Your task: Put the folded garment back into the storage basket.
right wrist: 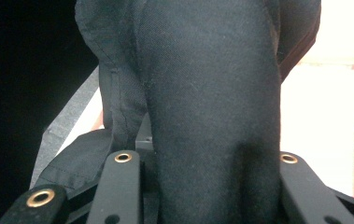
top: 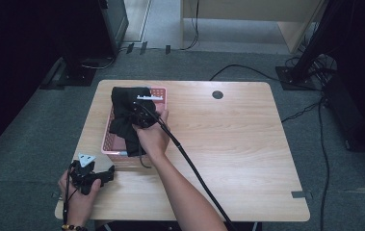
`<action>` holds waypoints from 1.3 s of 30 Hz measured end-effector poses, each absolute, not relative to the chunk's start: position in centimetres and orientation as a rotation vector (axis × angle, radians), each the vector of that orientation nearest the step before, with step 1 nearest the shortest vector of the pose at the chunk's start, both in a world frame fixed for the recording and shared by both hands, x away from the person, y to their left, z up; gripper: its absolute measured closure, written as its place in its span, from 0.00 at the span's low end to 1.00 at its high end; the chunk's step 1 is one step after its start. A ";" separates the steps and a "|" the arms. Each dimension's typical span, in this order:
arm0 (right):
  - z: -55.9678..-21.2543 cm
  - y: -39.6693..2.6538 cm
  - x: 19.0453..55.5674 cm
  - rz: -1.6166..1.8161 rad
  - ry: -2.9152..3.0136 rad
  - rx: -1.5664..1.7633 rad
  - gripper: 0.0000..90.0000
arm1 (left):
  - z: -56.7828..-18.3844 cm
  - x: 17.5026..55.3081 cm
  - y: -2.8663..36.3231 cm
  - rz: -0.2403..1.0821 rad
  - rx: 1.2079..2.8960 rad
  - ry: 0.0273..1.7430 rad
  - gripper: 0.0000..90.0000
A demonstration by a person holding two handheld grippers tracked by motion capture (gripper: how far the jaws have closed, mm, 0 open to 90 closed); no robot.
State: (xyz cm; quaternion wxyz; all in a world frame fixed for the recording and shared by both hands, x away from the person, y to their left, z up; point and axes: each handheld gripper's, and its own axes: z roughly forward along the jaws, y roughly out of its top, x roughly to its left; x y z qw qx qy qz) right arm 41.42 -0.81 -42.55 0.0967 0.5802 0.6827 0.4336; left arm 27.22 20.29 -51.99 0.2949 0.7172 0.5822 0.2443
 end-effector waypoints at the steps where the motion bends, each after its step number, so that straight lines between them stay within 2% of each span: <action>1: -42.9 -0.6 41.6 1.279 2.019 1.727 0.68 | -52.0 27.2 20.3 0.650 1.908 1.549 0.00; 18: -45.0 -0.3 42.8 1.133 1.998 1.771 0.64 | -52.0 27.2 20.3 0.651 1.907 1.551 0.00; 20: -45.1 -0.2 43.0 1.121 2.008 1.774 0.59 | -52.0 27.2 20.3 0.651 1.907 1.551 0.00; 21: -45.2 -0.2 43.0 1.133 2.009 1.763 0.53 | -52.0 27.2 20.3 0.651 1.907 1.551 0.00; 23: -45.1 -0.1 43.0 1.166 2.003 1.702 0.31 | -52.0 27.2 20.3 0.651 1.907 1.551 0.00; 24: -45.1 -0.1 43.0 1.166 2.003 1.702 0.31 | -52.0 27.2 20.3 0.651 1.907 1.551 0.00; 25: -45.4 -0.1 43.1 1.193 2.036 1.625 0.13 | -52.0 27.2 20.3 0.651 1.907 1.551 0.00; 26: -45.4 -0.1 43.1 1.193 2.036 1.625 0.13 | -52.0 27.2 20.3 0.651 1.907 1.551 0.00; 27: -45.6 0.0 43.0 1.196 2.048 1.590 0.07 | -52.0 27.2 20.3 0.651 1.907 1.551 0.00; 31: -45.6 0.3 42.6 1.197 2.105 1.518 0.00 | -52.0 27.3 20.3 0.651 1.906 1.552 0.00; 39: -44.8 -0.3 42.1 1.218 2.100 1.496 0.00 | -52.0 27.3 20.3 0.651 1.906 1.552 0.00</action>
